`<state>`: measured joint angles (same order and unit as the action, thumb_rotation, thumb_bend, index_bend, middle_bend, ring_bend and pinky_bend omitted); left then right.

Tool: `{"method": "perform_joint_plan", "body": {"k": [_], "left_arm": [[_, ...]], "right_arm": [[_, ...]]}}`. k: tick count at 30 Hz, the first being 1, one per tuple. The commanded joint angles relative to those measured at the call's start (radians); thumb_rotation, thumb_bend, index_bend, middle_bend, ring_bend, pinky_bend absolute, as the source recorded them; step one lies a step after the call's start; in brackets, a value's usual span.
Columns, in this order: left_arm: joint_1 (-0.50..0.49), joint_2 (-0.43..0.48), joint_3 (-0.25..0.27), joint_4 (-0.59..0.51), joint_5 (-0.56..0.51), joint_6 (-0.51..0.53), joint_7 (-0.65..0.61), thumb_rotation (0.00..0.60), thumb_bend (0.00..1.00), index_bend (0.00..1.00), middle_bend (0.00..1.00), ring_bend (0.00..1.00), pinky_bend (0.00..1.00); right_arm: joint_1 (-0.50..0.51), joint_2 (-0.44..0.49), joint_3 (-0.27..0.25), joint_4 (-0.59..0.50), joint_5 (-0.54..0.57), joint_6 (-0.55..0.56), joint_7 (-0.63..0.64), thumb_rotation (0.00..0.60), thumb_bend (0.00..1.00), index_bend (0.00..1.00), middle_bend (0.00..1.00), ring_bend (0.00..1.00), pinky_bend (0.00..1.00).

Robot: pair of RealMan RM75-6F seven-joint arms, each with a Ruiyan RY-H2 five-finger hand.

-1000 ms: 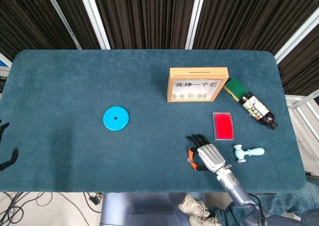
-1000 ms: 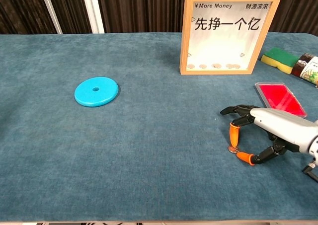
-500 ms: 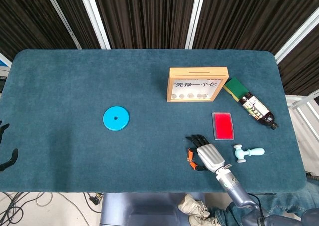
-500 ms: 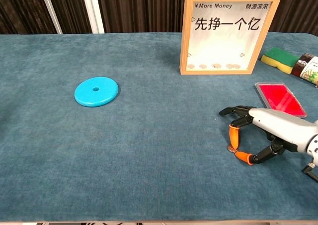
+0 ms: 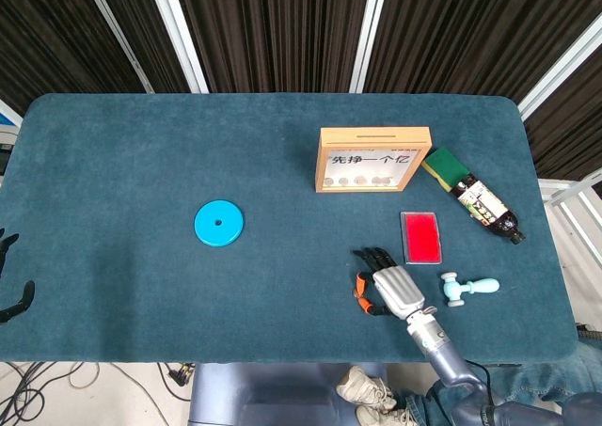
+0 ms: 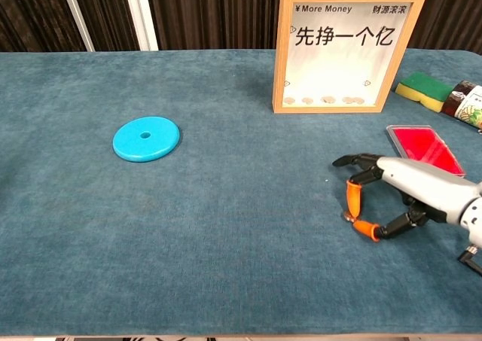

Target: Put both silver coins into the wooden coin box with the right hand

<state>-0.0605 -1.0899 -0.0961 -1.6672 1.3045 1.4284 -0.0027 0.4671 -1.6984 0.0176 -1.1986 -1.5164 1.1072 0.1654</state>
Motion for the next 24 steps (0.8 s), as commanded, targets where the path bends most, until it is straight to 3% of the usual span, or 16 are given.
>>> {"method": "perform_joint_plan", "body": {"k": [1,24], "left_arm": [[0.0,0.0,0.0,-0.001,-0.001,-0.001,-0.001,0.6,0.41,0.12,0.0,0.0,0.0],[0.0,0.001,0.0,-0.002,-0.003,-0.003,-0.003,0.6,0.41,0.12,0.0,0.0,0.0]], "right_arm": [[0.001,-0.004,0.006,0.005,-0.001,0.007,0.002,0.6,0.52,0.59,0.11,0.0,0.0],[0.016,-0.028,0.027,0.042,0.016,-0.004,-0.005,0.6,0.54,0.61,0.11,0.0,0.0]]}}
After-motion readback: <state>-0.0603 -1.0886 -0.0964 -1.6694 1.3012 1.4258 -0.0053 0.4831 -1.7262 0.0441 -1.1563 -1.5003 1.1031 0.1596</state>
